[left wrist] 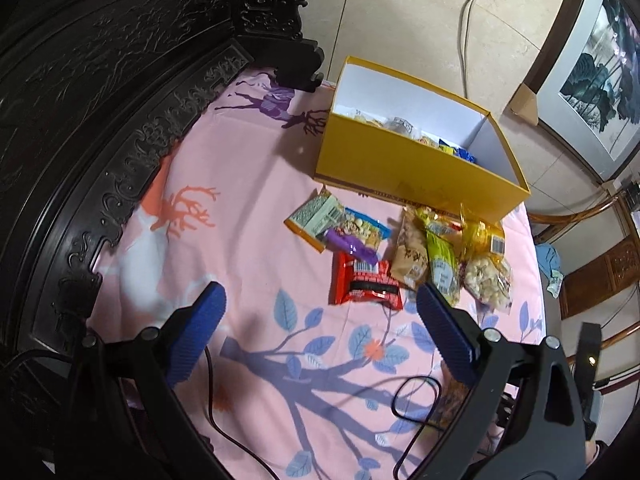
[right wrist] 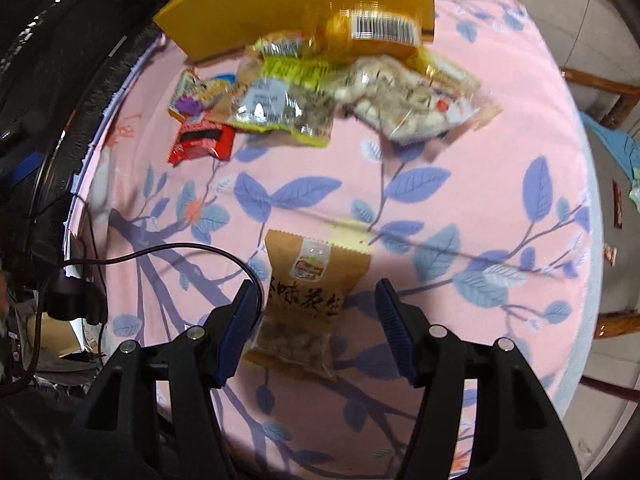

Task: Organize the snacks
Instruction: 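Grasp the brown paper nut bag with the right tool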

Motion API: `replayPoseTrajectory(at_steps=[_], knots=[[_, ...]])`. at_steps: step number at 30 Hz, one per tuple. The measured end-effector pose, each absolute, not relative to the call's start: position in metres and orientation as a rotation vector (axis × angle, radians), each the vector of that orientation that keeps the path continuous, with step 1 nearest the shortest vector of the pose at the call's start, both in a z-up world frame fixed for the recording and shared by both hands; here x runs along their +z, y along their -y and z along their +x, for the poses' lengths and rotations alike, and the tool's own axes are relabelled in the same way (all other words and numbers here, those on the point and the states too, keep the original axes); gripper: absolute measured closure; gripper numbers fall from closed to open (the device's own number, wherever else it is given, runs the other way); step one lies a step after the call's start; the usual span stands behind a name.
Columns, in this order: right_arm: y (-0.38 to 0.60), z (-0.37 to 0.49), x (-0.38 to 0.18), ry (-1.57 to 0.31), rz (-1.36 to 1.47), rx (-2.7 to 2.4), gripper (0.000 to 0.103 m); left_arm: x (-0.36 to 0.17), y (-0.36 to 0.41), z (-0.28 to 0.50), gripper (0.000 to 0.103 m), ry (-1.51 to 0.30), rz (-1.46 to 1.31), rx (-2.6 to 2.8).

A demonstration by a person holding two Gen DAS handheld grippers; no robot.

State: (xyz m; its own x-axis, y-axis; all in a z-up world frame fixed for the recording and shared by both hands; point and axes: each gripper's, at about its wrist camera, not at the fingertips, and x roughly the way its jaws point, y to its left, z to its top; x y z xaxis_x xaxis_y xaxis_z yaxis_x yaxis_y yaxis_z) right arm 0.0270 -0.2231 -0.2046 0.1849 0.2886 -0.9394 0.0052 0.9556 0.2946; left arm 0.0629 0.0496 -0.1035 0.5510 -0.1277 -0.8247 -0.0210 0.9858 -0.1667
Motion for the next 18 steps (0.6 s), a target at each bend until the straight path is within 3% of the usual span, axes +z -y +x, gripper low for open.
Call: replayPoseTrajectory(at_steps=[3, 7, 10, 18], knots=[[0.214, 0.026, -0.216, -1.418, 0.217, 0.19, 0.043, -0.103, -0.053, 0.055, 0.005, -0.985, -0.168, -0.062], [0.209, 0.025, -0.226, -1.447, 0.16, 0.174, 0.065, -0.104, -0.059, 0.049, 0.005, -0.987, -0.176, -0.051], [0.207, 0.024, -0.222, -1.437, 0.132, 0.166, 0.071, -0.104, -0.063, 0.049, 0.005, -0.978, -0.179, -0.047], [0.244, 0.022, -0.192, -1.343, 0.232, 0.085, 0.071, -0.13, -0.031, 0.075, 0.005, -0.994, -0.069, -0.12]])
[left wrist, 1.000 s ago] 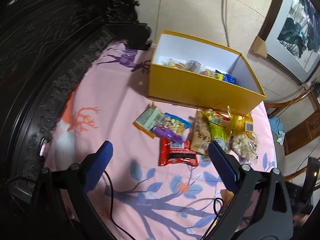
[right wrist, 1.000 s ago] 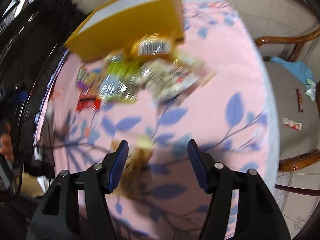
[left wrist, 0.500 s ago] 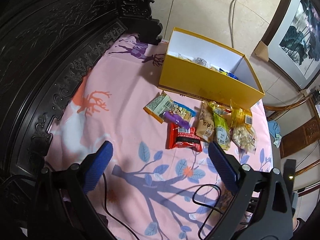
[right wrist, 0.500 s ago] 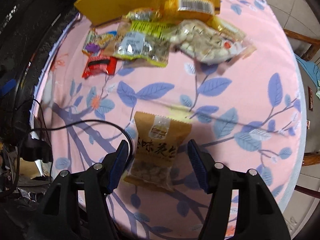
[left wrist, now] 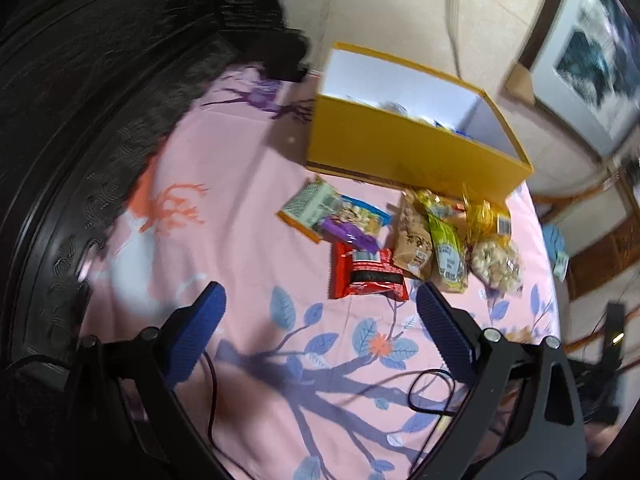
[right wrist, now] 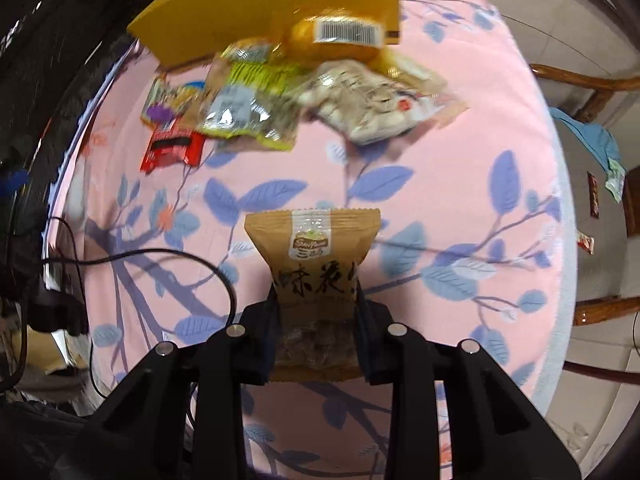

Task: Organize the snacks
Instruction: 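Grasp the brown paper nut bag with the right tool, then grasp the red-and-black packet with the left tool while the right tool holds the nut bag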

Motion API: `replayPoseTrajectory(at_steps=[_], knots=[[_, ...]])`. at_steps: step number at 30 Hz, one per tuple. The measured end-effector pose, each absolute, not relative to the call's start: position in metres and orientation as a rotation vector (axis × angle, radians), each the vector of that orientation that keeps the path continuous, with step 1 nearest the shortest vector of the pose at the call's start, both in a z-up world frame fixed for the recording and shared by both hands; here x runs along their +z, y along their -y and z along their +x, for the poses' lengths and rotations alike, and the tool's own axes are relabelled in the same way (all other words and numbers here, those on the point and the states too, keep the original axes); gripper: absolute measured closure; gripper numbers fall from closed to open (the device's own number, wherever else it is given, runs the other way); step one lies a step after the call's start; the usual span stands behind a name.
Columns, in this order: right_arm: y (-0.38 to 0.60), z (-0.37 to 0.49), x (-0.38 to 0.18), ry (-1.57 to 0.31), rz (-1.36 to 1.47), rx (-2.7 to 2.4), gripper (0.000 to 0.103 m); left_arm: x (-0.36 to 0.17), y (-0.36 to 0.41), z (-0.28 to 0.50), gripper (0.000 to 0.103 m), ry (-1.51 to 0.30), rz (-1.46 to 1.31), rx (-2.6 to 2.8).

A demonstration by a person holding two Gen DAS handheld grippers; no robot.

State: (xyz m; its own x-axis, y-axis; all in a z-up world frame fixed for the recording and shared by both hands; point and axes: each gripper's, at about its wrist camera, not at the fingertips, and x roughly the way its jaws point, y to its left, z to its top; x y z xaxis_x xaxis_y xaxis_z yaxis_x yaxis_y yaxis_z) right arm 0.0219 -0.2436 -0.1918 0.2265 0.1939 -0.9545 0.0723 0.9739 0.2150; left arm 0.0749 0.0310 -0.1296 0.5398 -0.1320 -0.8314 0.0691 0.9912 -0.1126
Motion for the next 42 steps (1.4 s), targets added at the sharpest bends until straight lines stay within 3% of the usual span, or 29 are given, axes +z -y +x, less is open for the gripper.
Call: replayPoseTrajectory(at_steps=[10, 20, 32, 42], knots=[[0.264, 0.018, -0.183, -1.33, 0.284, 0.072, 0.07, -0.217, 0.036, 0.123, 0.005, -1.122, 0.151, -0.218], [0.276, 0.025, -0.188, -1.35, 0.317, 0.077, 0.07, -0.252, 0.059, 0.151, 0.005, -1.175, 0.15, -0.21], [0.26, 0.052, -0.187, -1.41, 0.268, 0.155, 0.07, -0.251, 0.047, 0.14, 0.046, -1.124, 0.125, -0.211], [0.235, 0.07, -0.175, -1.391, 0.211, 0.233, 0.07, -0.243, 0.036, 0.12, 0.049, -1.119, 0.1, -0.227]])
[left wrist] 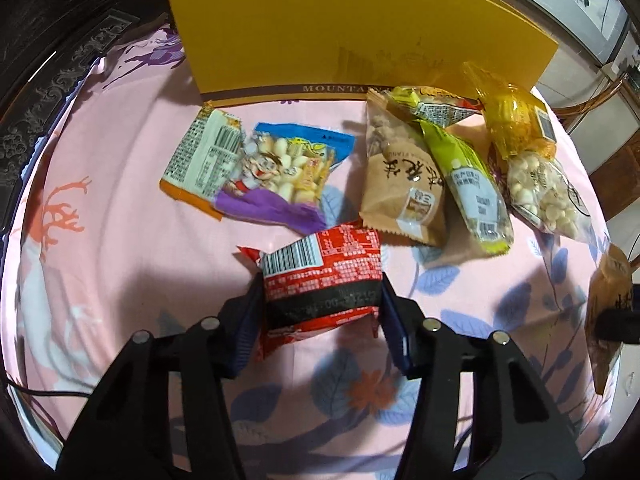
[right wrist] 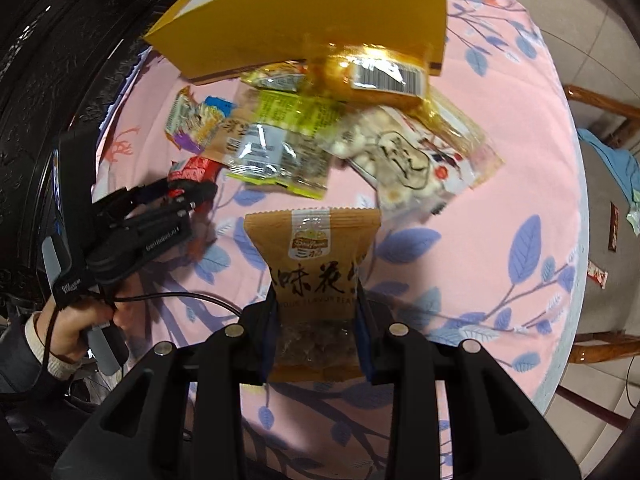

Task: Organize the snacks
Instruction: 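Grasp the red-and-black packet with the left tool while the right tool holds the nut bag, then carry both snacks over the yellow box and open both tools to drop them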

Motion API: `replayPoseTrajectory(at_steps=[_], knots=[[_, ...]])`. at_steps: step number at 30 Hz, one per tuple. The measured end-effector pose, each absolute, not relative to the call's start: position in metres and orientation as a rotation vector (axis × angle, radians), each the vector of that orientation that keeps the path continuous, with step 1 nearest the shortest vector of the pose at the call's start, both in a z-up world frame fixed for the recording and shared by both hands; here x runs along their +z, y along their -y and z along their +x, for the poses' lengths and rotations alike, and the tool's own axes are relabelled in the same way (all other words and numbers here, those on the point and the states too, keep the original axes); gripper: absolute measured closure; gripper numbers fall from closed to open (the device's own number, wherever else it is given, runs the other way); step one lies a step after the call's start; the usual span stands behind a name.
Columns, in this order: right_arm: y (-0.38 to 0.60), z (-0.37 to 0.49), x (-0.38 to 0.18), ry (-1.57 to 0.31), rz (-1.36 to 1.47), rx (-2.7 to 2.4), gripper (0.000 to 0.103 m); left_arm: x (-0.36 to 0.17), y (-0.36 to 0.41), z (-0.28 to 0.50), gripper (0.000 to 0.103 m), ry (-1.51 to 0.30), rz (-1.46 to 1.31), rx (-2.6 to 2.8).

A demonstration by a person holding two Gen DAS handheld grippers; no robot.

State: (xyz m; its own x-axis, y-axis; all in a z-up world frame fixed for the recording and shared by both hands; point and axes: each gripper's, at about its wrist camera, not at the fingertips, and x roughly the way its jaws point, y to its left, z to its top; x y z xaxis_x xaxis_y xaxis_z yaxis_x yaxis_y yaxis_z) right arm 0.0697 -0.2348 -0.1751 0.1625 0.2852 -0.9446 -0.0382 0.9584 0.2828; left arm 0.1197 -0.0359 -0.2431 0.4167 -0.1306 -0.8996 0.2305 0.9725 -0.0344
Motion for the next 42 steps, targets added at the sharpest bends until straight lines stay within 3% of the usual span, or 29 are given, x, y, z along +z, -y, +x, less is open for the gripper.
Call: replayPoseTrajectory(at_steps=[14, 42], knots=[[0.228, 0.084, -0.145, -1.331, 0.193, 0.274, 0.07, -0.194, 0.006, 0.09, 0.049, -1.035, -0.019, -0.189], [0.278, 0.136, -0.047, -1.008, 0.264, 0.211, 0.07, -0.013, 0.045, 0.138, 0.049, -0.672, -0.076, -0.318]])
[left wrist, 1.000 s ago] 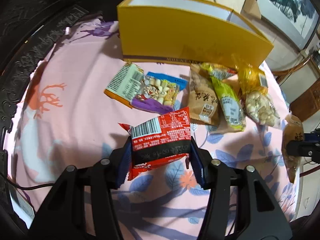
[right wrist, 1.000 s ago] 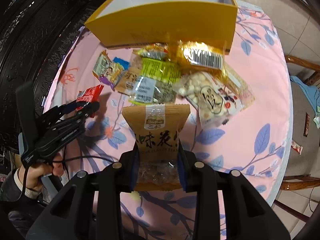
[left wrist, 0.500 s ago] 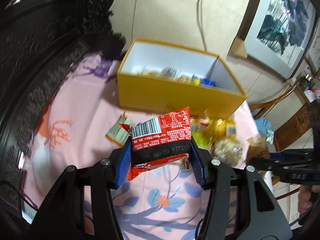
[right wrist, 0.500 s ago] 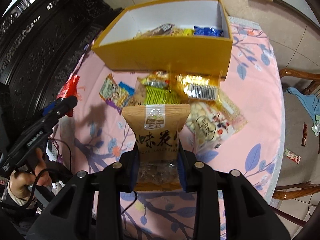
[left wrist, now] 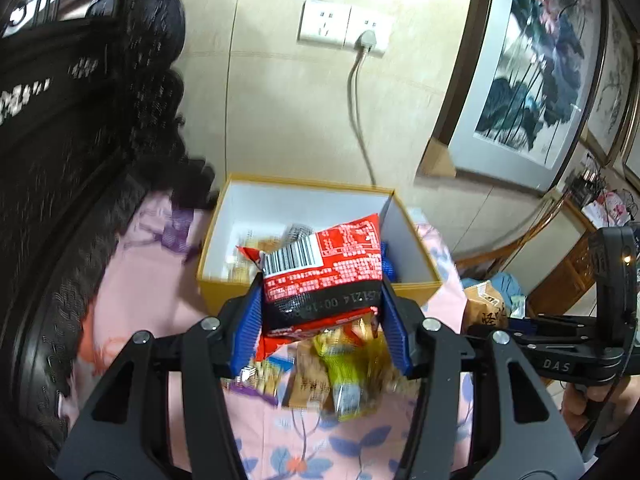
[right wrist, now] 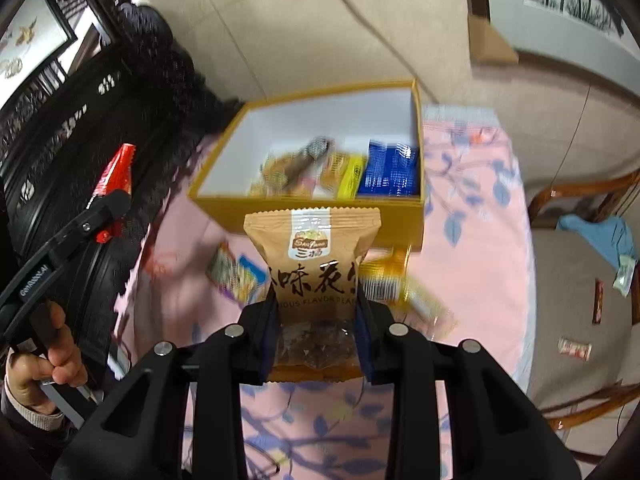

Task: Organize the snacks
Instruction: 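Carry both snacks over the yellow box and open both tools to drop them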

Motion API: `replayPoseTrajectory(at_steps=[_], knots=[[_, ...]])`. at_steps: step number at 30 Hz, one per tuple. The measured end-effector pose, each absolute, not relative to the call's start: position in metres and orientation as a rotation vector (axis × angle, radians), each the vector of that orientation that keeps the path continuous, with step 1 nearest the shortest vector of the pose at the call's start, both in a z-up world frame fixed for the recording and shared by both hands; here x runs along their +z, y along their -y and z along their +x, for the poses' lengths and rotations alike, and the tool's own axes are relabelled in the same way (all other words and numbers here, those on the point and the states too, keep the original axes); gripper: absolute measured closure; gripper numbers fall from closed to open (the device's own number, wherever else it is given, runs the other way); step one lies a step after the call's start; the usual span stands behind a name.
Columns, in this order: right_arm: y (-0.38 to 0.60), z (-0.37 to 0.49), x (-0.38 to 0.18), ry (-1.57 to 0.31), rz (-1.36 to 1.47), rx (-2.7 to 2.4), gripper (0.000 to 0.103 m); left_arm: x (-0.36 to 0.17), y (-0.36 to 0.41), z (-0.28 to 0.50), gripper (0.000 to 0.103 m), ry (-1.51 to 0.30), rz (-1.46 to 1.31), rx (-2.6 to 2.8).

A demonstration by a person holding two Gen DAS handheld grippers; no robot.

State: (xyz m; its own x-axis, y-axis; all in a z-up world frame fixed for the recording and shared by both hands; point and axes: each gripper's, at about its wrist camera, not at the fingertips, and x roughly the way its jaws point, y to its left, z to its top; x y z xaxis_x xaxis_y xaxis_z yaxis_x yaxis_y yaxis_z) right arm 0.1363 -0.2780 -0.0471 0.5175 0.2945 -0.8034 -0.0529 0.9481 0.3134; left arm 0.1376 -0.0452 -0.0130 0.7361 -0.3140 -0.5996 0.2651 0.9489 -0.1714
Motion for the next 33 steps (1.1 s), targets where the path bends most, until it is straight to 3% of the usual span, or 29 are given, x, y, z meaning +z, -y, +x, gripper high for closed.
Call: replayPoseTrajectory(at_steps=[13, 33], knots=[[0.287, 0.213, -0.004, -0.817, 0.216, 0.173, 0.07, 0.017, 0.07, 0.223, 0.049, -0.638, -0.061, -0.301], [0.264, 0.284, -0.02, -0.772, 0.113, 0.181, 0.069, -0.006, 0.073, 0.3, 0.048, -0.733, -0.015, -0.188]])
